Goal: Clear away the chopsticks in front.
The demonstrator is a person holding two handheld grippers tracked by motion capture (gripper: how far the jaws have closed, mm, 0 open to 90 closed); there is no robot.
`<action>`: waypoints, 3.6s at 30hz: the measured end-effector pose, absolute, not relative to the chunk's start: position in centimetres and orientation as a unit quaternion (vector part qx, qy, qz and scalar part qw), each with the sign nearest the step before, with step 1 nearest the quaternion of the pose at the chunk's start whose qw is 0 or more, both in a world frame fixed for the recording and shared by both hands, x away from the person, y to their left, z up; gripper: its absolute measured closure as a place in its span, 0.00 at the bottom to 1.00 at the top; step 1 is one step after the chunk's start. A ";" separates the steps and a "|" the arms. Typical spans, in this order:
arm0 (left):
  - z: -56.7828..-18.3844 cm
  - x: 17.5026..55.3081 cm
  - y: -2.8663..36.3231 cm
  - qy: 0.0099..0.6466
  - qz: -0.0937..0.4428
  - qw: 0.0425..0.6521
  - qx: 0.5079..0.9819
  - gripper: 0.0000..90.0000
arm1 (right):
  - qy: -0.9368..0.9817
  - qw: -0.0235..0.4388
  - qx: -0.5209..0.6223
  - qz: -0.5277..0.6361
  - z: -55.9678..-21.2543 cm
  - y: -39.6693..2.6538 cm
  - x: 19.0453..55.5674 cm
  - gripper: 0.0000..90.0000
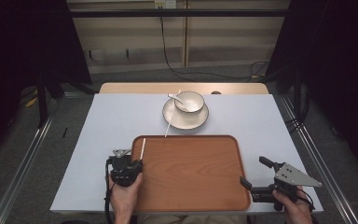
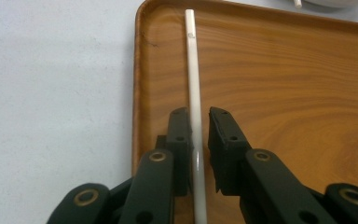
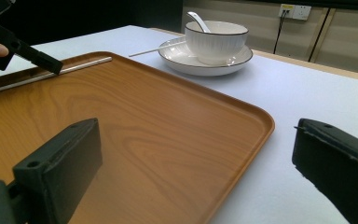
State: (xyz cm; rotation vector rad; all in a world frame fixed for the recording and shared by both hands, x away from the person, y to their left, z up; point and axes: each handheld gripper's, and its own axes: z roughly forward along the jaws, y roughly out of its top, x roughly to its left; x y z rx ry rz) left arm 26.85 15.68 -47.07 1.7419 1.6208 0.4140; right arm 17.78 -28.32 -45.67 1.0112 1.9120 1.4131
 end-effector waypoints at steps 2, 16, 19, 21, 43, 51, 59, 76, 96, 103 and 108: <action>-47.0 26.7 15.9 0.620 0.168 0.367 0.673 0.83 | 0.711 0.276 0.374 0.527 -45.7 -28.3 17.8 0.01; -45.7 28.2 15.7 0.542 0.216 0.406 0.703 0.43 | 0.708 0.276 0.377 0.530 -45.6 -28.4 17.7 0.01; -45.5 28.9 15.8 0.520 0.203 0.433 0.708 0.35 | 0.708 0.275 0.378 0.529 -45.6 -28.4 17.7 0.01; -45.4 29.4 15.7 0.508 0.216 0.429 0.715 0.30 | 0.709 0.274 0.377 0.529 -45.6 -28.3 17.7 0.01; -42.6 36.4 13.8 0.469 0.184 0.466 0.727 0.24 | 0.706 0.276 0.381 0.529 -45.6 -28.4 17.7 0.01; -42.6 38.3 12.2 0.440 0.181 0.443 0.760 0.29 | 0.708 0.271 0.381 0.530 -45.6 -28.3 17.6 0.01; -42.1 40.8 10.6 0.439 0.177 0.436 0.765 0.14 | 0.705 0.277 0.382 0.529 -45.6 -28.5 17.7 0.01; -43.6 45.4 7.3 0.413 0.196 0.393 0.798 0.15 | 0.711 0.271 0.377 0.528 -45.7 -28.4 17.7 0.01; -45.6 47.4 6.0 0.419 0.174 0.349 0.820 0.61 | 0.711 0.270 0.379 0.527 -45.8 -28.5 17.7 0.01; -46.1 47.8 5.4 0.427 0.165 0.351 0.817 0.73 | 0.711 0.274 0.373 0.530 -45.7 -28.4 17.6 0.01; -46.2 48.3 4.8 0.426 0.171 0.340 0.821 0.76 | 0.708 0.273 0.376 0.531 -45.8 -28.5 17.5 0.01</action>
